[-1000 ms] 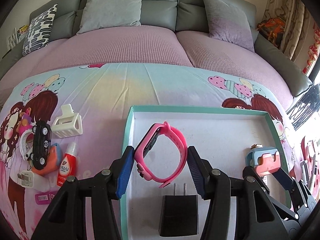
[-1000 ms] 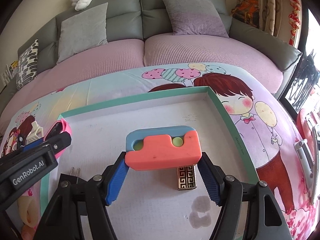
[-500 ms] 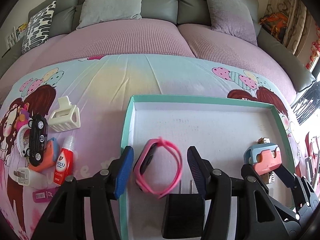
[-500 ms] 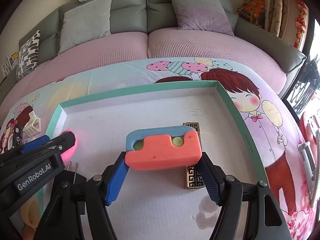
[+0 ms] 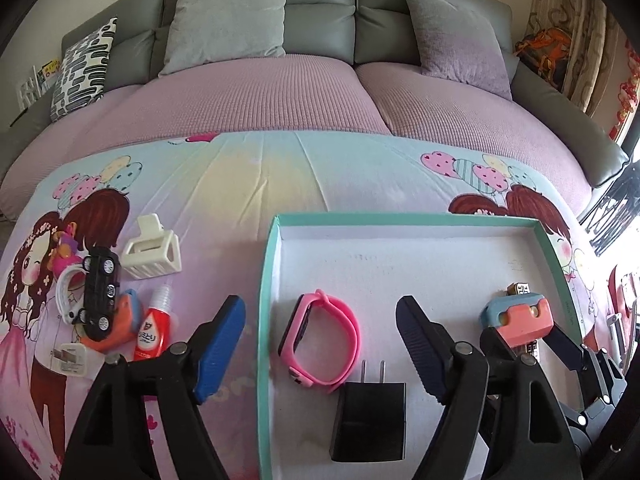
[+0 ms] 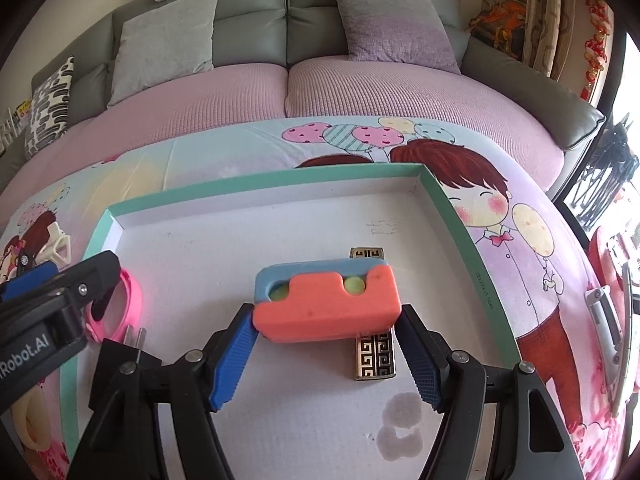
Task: Organize rigid objects
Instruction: 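Carry the watch band and foam block into the tray and release both, then move both tools back toward the remaining items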
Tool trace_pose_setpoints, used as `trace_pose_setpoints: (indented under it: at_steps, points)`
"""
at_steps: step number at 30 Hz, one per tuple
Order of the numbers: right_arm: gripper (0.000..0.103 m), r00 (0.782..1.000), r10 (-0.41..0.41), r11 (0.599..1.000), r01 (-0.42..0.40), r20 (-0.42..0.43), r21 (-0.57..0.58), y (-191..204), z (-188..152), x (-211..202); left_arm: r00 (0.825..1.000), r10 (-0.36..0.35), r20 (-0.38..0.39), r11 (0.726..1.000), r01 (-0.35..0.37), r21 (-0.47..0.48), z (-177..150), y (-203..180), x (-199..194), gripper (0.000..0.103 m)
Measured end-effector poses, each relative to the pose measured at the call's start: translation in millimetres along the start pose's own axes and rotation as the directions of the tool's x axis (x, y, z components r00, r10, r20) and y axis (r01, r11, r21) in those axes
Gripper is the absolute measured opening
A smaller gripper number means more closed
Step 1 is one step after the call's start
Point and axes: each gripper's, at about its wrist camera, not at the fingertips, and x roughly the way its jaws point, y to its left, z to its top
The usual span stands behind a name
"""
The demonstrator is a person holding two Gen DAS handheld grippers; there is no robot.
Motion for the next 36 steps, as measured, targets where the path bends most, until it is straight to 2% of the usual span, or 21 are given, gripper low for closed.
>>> trace_pose_setpoints:
  at_steps: [2,4,6,8,10,13,27,31,36]
  points:
    - [0.077,1.0,0.0,1.0,0.0,0.01,-0.002,1,1,-2,1.0,0.017,0.01,1.0,-0.017,-0.001,1,3,-3,0.08]
    - [0.086,1.0,0.013,1.0,-0.013,0.014,0.011,0,1,-3,0.999,0.035,0.021,0.999,-0.035,-0.003,1,6,-6,0.085]
    - [0.096,0.999,0.023,0.999,-0.024,0.022,0.028,-2,1,-4,0.999,0.045,0.028,0.999,-0.045,-0.008,2,8,-7,0.086]
    - [0.097,0.999,0.029,0.999,-0.03,0.031,0.041,-4,2,-5,0.998,0.061,0.032,0.998,-0.06,-0.016,2,12,-8,0.086]
    - [0.103,0.999,0.036,0.998,-0.038,0.036,0.052,-5,2,-6,0.996,0.082,0.028,0.996,-0.081,-0.025,1,17,-6,0.087]
    - [0.103,0.998,0.054,0.996,-0.056,0.043,0.065,-6,3,-6,0.993,0.118,0.015,0.992,-0.117,-0.037,-1,24,-4,0.096]
    - [0.103,0.992,0.109,0.993,-0.111,0.055,0.036,16,3,-8,0.983,0.169,0.065,0.974,-0.157,-0.166,-4,66,-20,0.096]
    - [0.103,0.986,0.131,0.991,-0.134,0.107,0.022,25,6,-20,0.978,0.188,0.094,0.961,-0.164,-0.221,-5,87,-34,0.097]
    - [0.103,0.967,0.17,0.985,-0.17,0.192,-0.016,44,9,-42,0.965,0.232,0.121,0.941,-0.192,-0.279,-8,113,-51,0.097]
